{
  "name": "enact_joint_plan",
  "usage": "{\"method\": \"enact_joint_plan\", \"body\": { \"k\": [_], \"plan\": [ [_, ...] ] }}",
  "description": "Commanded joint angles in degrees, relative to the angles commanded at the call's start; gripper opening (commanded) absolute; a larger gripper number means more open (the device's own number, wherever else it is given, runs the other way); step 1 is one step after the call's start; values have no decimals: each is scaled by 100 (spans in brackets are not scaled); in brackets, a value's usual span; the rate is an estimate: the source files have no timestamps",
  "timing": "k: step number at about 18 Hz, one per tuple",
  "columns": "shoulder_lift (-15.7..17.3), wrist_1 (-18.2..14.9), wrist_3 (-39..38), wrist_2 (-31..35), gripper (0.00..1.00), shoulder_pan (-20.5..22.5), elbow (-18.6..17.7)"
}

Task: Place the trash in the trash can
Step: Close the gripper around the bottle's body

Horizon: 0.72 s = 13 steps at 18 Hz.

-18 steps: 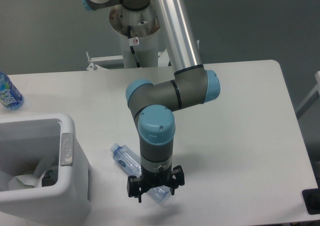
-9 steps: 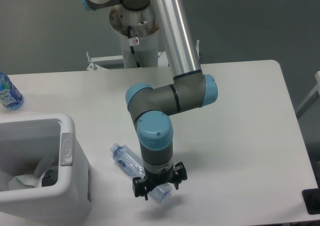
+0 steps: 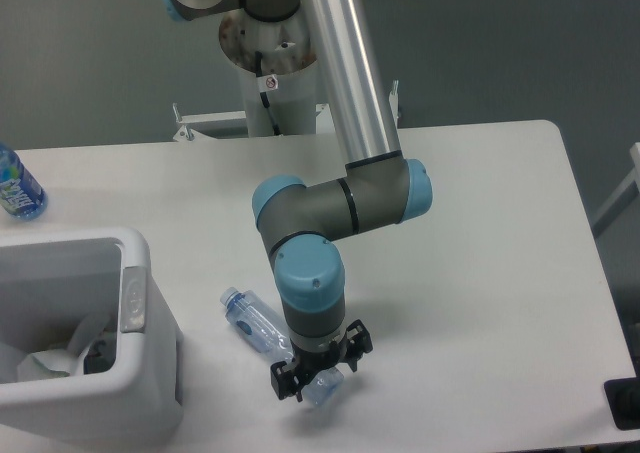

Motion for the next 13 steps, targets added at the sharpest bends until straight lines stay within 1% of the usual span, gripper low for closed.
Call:
{"method": "enact_joint_plan", "body": {
  "k": [4,5,8,10,13],
  "plan": [
    [-53,0,-79,18,100,-88,-9],
    [-62,0,-79,18,98,-105,0],
    [-53,-9,-79,18,79,-114,-44],
    [-44,-9,-79,18,74,-114,-44],
    [-44,-9,-79,9,72,-114,-62]
  ]
}}
